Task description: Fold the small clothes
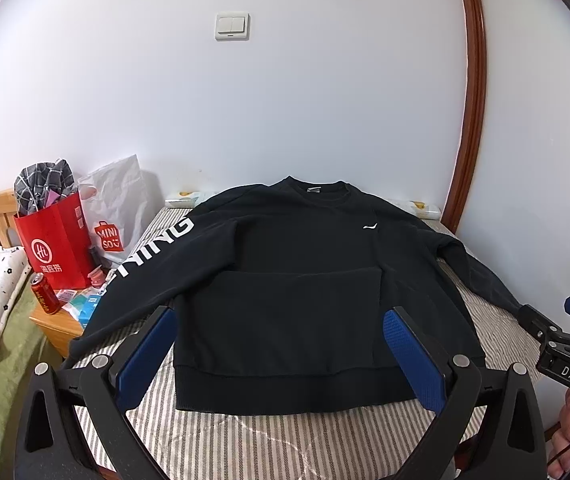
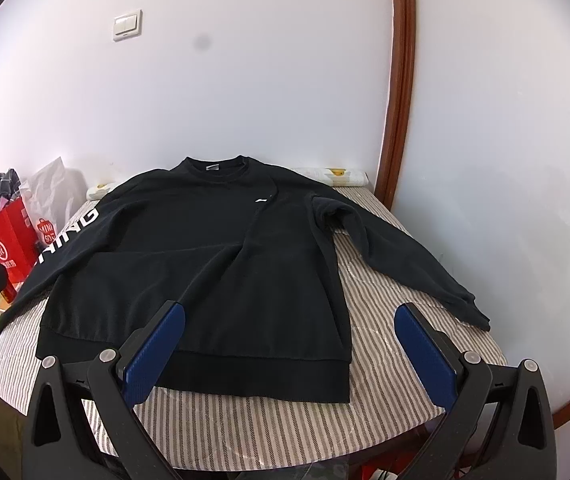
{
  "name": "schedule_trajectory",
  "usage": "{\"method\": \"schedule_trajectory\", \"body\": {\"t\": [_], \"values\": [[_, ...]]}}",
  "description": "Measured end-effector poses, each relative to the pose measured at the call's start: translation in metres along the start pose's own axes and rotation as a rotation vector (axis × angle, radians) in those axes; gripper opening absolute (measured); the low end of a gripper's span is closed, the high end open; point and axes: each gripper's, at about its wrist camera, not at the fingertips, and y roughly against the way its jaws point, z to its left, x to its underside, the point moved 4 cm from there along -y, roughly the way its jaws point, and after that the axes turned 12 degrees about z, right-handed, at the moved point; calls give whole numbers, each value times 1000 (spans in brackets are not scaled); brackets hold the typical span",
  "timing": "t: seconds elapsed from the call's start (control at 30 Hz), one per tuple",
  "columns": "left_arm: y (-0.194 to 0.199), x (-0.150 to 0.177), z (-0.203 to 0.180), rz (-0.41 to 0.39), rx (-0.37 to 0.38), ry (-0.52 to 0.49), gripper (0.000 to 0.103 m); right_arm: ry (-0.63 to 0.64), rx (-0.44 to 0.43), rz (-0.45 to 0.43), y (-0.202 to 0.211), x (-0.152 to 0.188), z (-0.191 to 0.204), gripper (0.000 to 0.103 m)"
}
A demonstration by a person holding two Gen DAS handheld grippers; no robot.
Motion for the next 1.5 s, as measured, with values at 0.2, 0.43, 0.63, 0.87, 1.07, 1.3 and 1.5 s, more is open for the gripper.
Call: {"method": "schedule_trajectory", "body": {"t": [0.2, 0.43, 0.63, 0.87, 1.07, 1.3, 1.5], "values": [[1, 2, 2, 3, 15, 9, 103, -4, 3, -12, 3, -1, 2, 103], [3, 6, 0, -14, 21, -19, 103, 6, 1, -16, 3, -3, 4, 103], [4, 4, 2, -32, 21, -15, 103, 5, 4, -11, -1, -4, 6, 103], [-2, 0, 10, -25, 34, 10, 103, 15, 23, 4, -12, -6, 6, 103], [-20, -8, 21, -4, 8, 22, 103, 18, 33, 40, -29, -15, 7, 103], [-38, -16, 39, 8, 23, 81, 103, 37, 69, 52, -42, -28, 14, 103], [-67, -17, 65, 51, 69, 148, 103, 63, 67, 36, -62, -37, 24, 103]]}}
